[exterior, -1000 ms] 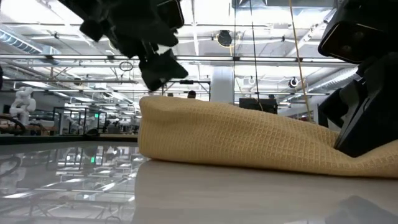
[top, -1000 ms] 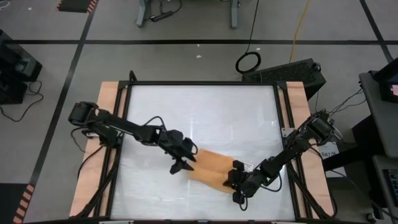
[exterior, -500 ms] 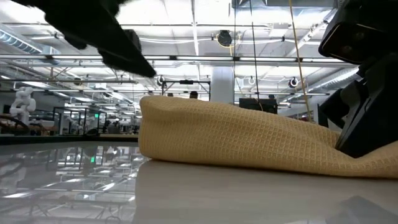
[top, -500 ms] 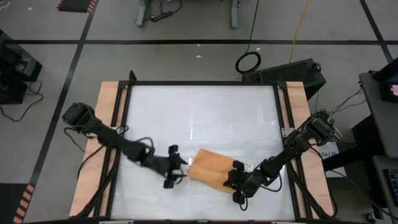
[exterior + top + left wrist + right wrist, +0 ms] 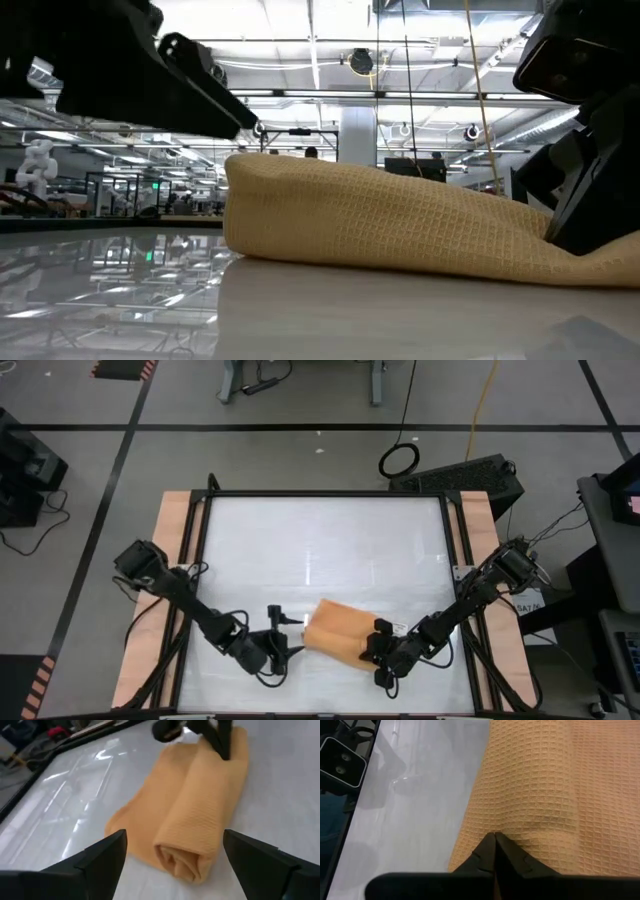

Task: Roll towel into tight, uniform cylinder
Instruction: Roll the yellow towel

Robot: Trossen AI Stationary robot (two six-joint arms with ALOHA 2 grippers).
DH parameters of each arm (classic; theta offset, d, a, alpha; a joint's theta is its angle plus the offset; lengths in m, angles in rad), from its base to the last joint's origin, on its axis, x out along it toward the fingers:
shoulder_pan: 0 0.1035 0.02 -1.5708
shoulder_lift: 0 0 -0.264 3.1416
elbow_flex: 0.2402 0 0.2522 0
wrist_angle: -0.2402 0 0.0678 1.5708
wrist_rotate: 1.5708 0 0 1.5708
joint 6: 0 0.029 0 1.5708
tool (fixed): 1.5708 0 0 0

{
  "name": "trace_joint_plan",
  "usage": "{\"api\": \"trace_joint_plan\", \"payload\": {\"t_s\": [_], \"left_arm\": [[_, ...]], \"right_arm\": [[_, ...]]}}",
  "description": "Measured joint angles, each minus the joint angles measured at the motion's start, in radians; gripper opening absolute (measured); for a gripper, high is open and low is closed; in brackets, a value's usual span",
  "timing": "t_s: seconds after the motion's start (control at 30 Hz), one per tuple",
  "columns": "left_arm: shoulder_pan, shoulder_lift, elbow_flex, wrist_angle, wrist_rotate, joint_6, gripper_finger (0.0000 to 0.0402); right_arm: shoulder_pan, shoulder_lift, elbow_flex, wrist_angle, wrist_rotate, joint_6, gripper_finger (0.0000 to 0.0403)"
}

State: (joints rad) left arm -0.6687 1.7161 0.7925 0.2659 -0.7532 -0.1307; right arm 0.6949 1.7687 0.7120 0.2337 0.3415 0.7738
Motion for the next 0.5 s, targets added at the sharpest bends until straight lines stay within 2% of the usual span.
{"api": "trace_joint_plan", "payload": {"t_s": [0.23,0.37,0.5], "left_arm": [[0.076,0.086,0.0,0.095,0.096,0.043,0.0319],[0.136,0.111,0.0,0.147,0.137,0.068,0.0283],[0.203,0.117,-0.002,0.129,0.209,0.059,0.0242]], "right_arm": [[0.0,0.0,0.0,0.001,-0.007,0.0,0.0],[0.0,0.0,0.0,0.0,-0.008,-0.015,0.0],[0.0,0.0,0.0,0.0,-0.009,-0.024,0.0]]}}
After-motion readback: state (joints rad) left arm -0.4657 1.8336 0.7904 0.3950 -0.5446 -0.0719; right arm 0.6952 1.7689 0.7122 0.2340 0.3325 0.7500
